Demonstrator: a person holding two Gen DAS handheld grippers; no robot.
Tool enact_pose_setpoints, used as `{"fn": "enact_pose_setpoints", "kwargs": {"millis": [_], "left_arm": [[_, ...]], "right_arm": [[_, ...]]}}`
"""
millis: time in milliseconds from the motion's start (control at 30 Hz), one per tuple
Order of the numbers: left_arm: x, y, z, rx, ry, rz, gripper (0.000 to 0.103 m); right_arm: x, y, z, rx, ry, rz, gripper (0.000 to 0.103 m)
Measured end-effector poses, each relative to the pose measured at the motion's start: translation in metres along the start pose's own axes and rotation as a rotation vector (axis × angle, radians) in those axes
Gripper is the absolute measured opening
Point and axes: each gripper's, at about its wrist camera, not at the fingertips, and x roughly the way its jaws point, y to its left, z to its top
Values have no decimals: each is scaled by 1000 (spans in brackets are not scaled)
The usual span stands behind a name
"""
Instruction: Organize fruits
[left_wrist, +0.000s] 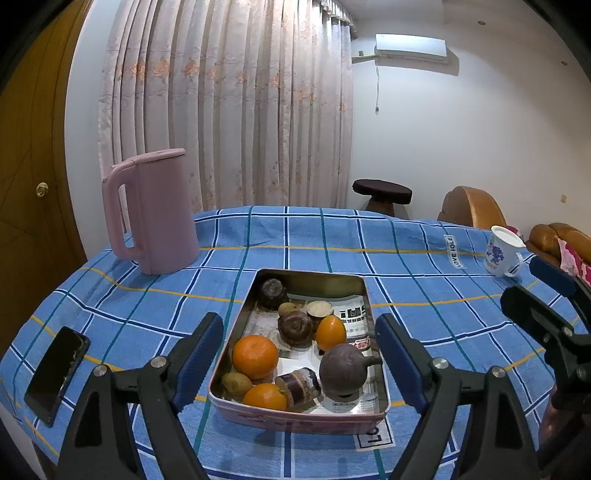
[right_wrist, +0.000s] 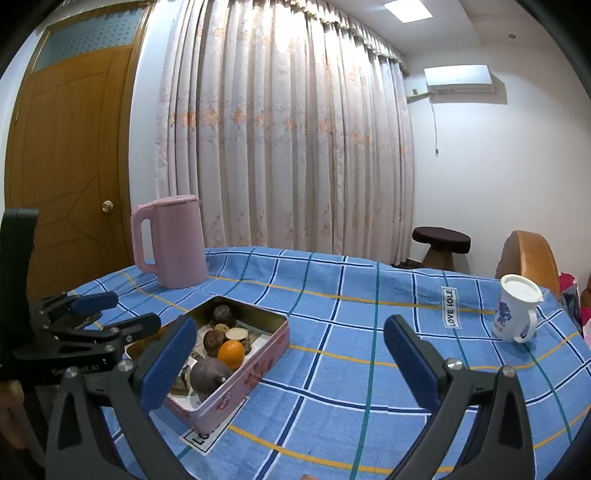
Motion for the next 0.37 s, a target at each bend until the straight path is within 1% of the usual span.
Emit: {"fn": "enact_pose_setpoints", "kwargs": {"millis": [367], "left_arm": [[1, -2, -3, -4, -4, -7, 87]], "right_arm": [[2, -7, -9, 8, 17, -13, 103]]}}
